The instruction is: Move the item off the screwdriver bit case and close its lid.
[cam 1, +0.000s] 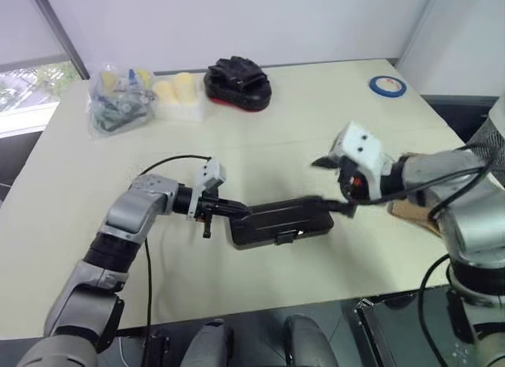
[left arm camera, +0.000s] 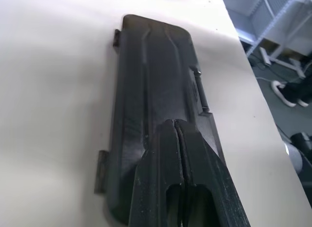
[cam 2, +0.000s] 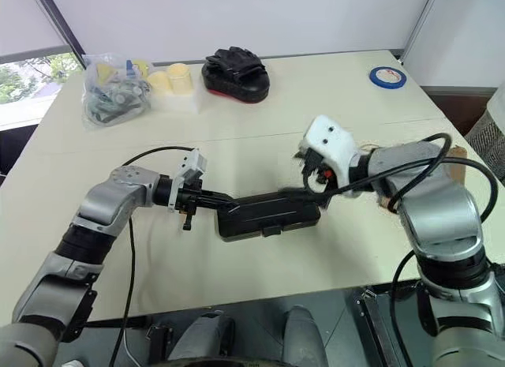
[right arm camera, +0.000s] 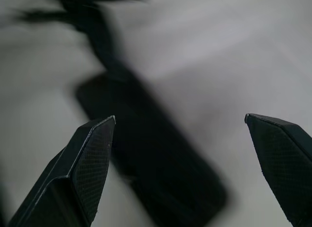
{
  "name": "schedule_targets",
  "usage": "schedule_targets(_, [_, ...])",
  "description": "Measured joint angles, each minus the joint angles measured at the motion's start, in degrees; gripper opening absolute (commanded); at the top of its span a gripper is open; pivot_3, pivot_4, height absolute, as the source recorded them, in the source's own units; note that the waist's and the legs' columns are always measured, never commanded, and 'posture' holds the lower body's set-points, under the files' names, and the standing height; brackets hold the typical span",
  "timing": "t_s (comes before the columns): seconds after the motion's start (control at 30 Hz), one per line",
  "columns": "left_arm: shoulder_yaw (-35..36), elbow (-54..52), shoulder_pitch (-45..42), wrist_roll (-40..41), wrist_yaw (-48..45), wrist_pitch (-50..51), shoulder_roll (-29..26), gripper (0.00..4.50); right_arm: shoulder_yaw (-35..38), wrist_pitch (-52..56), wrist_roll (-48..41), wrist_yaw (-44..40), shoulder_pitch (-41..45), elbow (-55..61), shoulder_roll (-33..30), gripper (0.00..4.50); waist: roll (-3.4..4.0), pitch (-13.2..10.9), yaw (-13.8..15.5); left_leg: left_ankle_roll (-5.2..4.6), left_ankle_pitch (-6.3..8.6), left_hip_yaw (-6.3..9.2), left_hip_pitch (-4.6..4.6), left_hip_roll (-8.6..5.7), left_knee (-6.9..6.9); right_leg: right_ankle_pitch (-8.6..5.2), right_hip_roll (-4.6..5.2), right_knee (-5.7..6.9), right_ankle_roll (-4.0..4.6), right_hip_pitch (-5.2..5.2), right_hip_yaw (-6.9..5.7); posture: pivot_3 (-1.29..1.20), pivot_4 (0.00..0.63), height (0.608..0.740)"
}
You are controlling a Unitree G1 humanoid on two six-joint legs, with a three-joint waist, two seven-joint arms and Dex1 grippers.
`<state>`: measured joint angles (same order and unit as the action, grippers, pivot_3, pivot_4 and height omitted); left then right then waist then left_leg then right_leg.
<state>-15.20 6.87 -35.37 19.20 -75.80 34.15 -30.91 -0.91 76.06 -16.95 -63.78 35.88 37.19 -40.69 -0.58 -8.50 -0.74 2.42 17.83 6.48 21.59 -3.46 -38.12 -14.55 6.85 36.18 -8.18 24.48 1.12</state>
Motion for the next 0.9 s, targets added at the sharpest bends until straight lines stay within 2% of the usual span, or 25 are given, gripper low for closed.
schedule_targets(0.2, [-3.2,3.9,1.4,-2.5,-4.9,-7.8,-3.3,0.0,-1.4,-0.6,-6.1,1.8,-6.4,0.5,-1.2,4.42,0.0,0.0,0.1,-0.1,0.06,-0.01,-0.15,0.01,0.02,0.0,0.0,-0.01,0.0,-0.15,-0.02,0.0,0.15,0.74])
schedule_targets(0.33, [-4.2,8.8,0.1,-2.9,-5.8,-14.3,-2.5,0.0,-5.0,-4.1,-6.5,4.9,-8.3,-2.7,-1.4,4.42,0.06,0.1,0.3,-0.28,0.15,-0.03,-0.33,0.0,-0.05,0.0,0.0,-0.01,0.0,-0.45,-0.06,0.0,0.15,0.74])
schedule_targets(0.4, [-4.3,10.3,-0.5,-3.0,-5.8,-15.8,-2.1,0.0,-5.9,-5.2,-6.7,5.9,-8.9,-3.4,-1.5,3.9,0.07,0.1,0.4,-0.29,0.14,0.0,-0.43,0.0,-0.09,0.0,0.0,-0.01,0.0,-0.63,-0.16,0.0,0.15,0.74])
schedule_targets(0.47, [-4.4,12.4,-1.2,-3.1,-5.8,-16.4,-1.1,0.0,-6.8,-6.2,-6.8,7.1,-9.4,-4.2,-1.6,3.15,0.08,0.1,0.7,-0.3,0.15,0.04,-0.87,0.0,-0.08,-0.01,0.0,-0.05,0.01,-1.07,-0.21,0.0,0.15,0.74])
schedule_targets(0.5, [-4.2,13.5,-1.7,-3.6,-4.8,-16.9,-0.4,0.0,-7.3,-6.6,-6.9,7.7,-10.3,-4.6,-1.6,2.63,0.05,0.1,1.0,-0.33,0.17,0.05,-1.16,0.01,-0.04,-0.02,-0.01,-0.1,0.01,-1.37,-0.23,0.0,0.15,0.74])
schedule_targets(0.67, [-3.2,15.1,-3.0,-5.0,-1.9,-17.3,-0.2,0.0,-9.8,-7.8,-7.4,9.7,-13.5,-5.0,-1.6,0.03,0.06,0.1,1.1,-0.45,0.24,0.13,-1.15,0.01,-0.01,-0.04,-0.01,-0.11,-0.02,-1.3,-0.18,0.0,0.15,0.74])
schedule_targets(0.9, [-1.8,14.8,-3.3,-5.0,0.0,-15.1,1.3,0.0,-12.3,-9.4,-8.1,12.7,-14.8,-5.0,-1.4,0.03,0.05,0.1,1.4,-0.47,0.25,0.15,-1.1,0.01,-0.02,-0.04,-0.01,-0.15,-0.02,-1.28,-0.19,0.0,0.15,0.74])
